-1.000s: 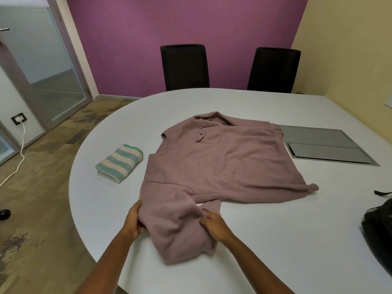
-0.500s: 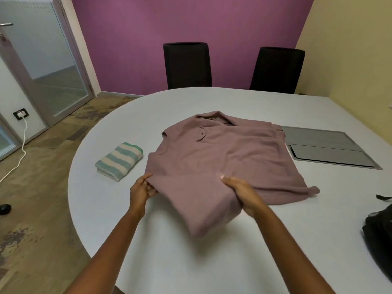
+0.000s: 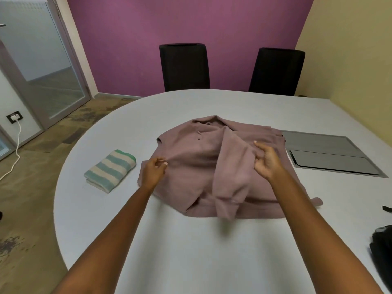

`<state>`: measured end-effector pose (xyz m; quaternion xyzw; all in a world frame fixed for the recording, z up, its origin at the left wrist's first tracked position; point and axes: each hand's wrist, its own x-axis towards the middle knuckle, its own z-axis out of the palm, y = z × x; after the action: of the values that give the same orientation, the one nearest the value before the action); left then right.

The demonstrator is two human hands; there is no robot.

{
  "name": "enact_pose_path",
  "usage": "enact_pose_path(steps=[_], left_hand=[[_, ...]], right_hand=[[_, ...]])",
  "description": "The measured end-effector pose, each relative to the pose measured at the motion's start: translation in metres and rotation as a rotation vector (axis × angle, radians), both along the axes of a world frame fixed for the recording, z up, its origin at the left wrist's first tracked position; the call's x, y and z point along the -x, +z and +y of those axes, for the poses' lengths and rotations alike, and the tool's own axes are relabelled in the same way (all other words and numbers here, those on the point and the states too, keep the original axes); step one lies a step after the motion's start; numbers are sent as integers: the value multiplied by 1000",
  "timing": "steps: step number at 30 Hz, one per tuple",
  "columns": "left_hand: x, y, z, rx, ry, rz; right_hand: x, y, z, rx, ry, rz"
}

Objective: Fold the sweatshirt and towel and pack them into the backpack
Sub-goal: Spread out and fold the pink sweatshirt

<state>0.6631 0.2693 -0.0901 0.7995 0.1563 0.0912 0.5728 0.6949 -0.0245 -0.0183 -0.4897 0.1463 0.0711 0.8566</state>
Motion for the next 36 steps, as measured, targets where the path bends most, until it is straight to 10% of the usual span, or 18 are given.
enact_pose_path(steps=[6,17,29,36], left_hand=[[-13,-41,-22,-177,-274,217],[-5,-93,-58,-892,-438,551],[-2,-90,-82,-1224,-374,455],[7,-96,-67,-1281,-487,-219]], right_hand=[[-16,-76,-12,1001,-5,146],[27,-159,34,1767,602,-323],[-3,-157,52,1882,548,-452],[10,-167,50,2007,518,-459]])
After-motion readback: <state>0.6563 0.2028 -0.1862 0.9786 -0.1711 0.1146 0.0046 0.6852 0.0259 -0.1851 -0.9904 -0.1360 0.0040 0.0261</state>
